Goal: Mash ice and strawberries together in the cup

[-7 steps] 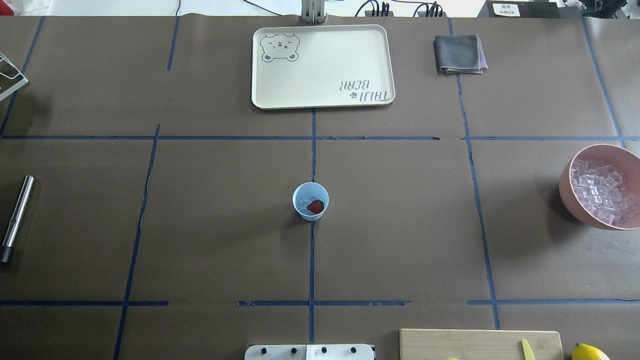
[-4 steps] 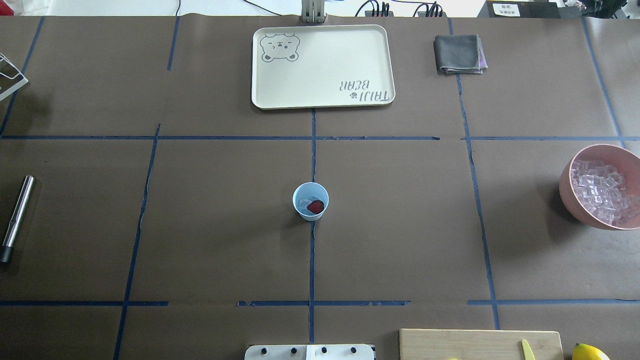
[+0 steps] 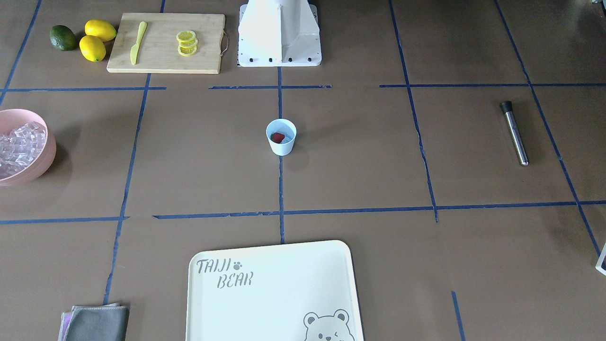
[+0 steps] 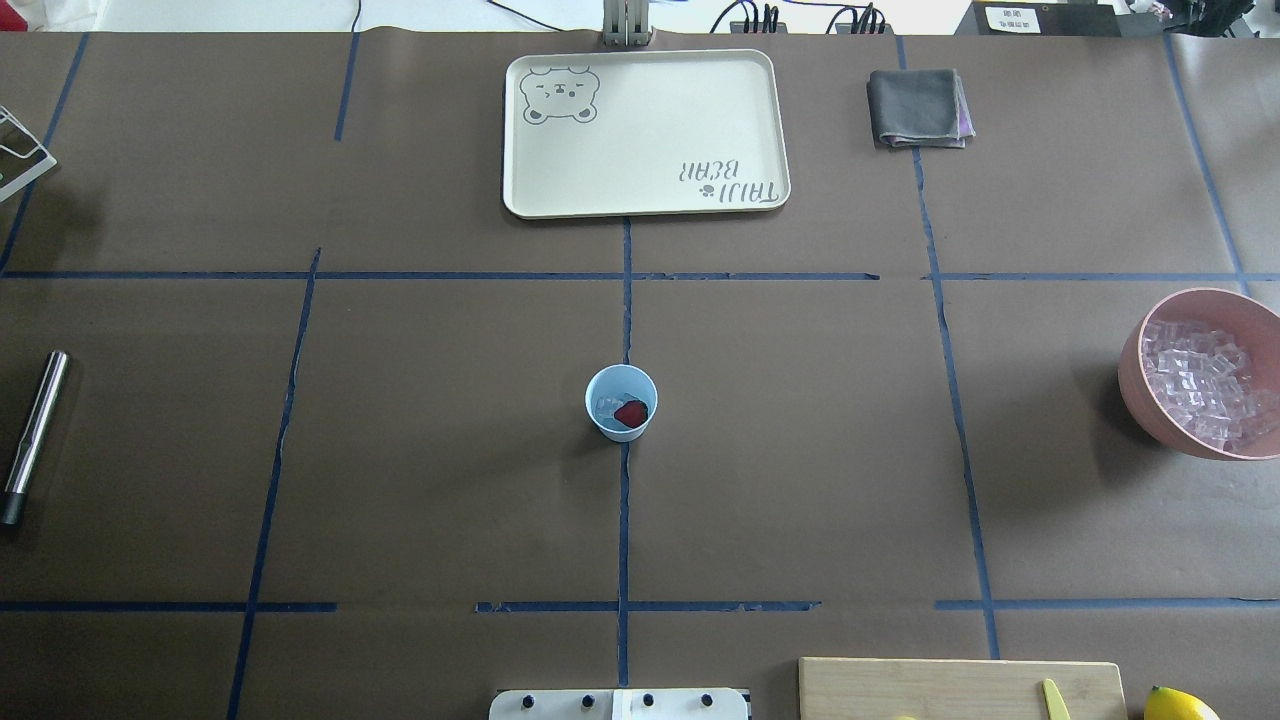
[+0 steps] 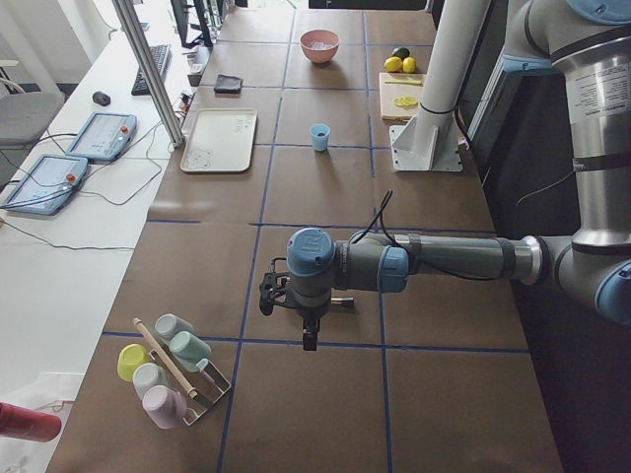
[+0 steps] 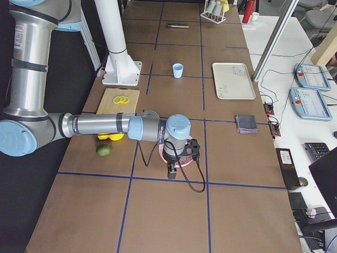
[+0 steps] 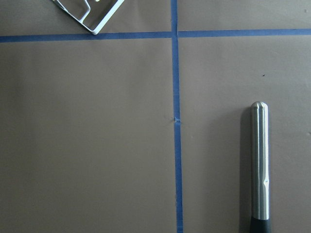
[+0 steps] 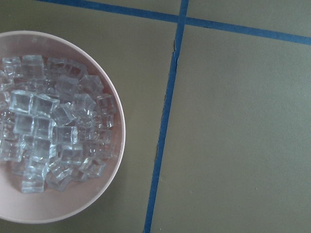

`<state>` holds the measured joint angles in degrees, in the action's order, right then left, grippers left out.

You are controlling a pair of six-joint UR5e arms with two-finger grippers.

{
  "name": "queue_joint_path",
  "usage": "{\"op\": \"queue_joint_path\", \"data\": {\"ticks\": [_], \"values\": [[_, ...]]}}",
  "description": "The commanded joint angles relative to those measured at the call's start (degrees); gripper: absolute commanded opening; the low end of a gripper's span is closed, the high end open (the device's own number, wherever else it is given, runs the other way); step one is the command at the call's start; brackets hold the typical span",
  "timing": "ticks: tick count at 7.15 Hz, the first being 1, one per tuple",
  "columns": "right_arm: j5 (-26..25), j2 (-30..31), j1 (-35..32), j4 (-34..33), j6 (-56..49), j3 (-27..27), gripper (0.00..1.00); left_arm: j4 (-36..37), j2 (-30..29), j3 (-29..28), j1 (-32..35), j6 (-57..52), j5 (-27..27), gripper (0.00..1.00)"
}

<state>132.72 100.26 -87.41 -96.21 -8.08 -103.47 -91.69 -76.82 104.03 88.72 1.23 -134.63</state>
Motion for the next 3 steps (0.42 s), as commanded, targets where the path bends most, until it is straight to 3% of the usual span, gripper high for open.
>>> {"op": "queue_joint_path", "data": {"ticks": [1,3], "values": [[0.96,-0.07,-0.04,3.66,5.86,0.82,1.00,-0.07,0.01,0.03,-0.04,-0.09,0.07,1.00],[5.00,0.20,-0.13,3.58,5.97,1.25,1.00,-0.16,-0.08,0.30,-0.04,-0.09,0.07,1.00]]}}
